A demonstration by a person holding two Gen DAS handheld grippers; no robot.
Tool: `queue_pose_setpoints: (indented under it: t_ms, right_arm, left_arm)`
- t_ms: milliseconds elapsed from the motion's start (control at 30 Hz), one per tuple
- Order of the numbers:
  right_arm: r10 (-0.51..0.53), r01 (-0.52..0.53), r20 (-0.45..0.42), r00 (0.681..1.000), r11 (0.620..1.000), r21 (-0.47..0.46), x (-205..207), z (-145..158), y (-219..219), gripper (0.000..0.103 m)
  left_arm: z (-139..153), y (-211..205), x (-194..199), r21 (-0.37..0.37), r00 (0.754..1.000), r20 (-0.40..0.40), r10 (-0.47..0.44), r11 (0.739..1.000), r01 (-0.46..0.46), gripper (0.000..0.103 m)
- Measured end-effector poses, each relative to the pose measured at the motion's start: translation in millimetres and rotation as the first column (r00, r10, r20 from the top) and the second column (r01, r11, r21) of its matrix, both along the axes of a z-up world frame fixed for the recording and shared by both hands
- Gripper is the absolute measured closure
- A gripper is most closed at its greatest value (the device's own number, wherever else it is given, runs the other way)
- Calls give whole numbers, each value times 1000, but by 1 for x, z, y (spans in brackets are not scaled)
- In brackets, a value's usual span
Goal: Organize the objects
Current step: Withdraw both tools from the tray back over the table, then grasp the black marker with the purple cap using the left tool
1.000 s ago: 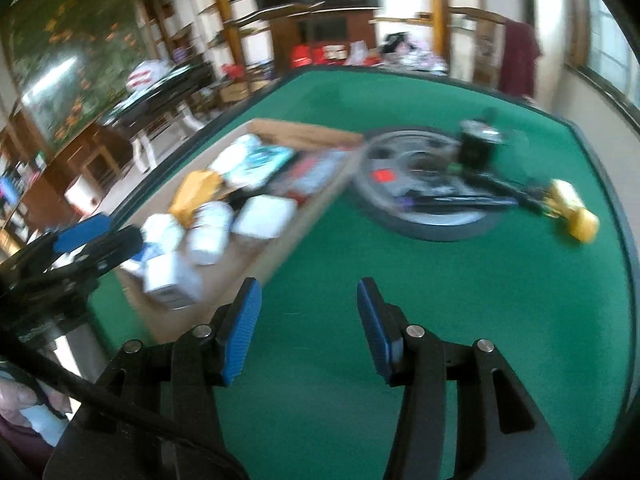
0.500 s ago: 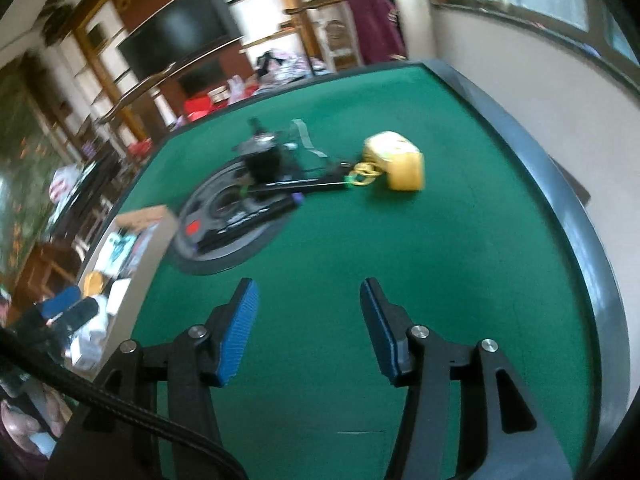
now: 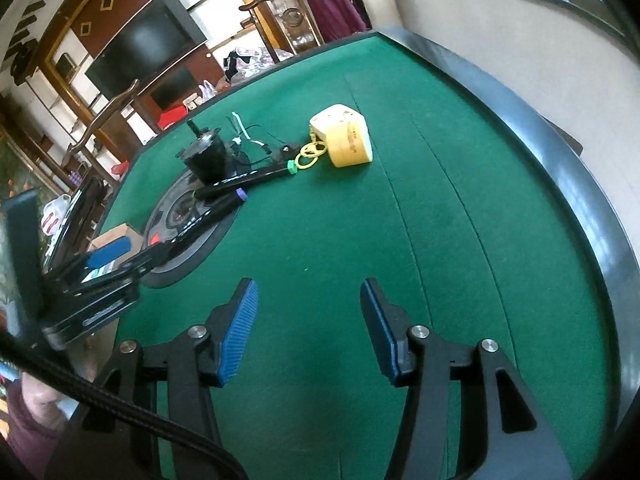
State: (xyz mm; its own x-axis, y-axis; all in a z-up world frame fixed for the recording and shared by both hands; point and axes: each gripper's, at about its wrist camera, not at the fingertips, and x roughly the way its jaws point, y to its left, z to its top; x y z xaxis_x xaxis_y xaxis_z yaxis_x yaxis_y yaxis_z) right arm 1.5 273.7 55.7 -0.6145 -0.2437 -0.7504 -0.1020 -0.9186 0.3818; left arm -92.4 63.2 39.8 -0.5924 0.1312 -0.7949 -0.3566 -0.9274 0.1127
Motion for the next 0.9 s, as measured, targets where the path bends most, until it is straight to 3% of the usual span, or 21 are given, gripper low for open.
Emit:
queue_pose_setpoints:
  t_ms: [400, 900]
  right_arm:
    - [-45, 46, 34, 998, 999, -17, -12, -6, 18, 51]
    - [-72, 74, 64, 995, 997, -31, -36, -11, 26, 51]
  left_arm:
    - [-28, 19, -23, -8, 999, 19, -31, 999, 31, 40]
    - [-31, 15, -22, 73, 999, 19, -47, 996, 46, 40]
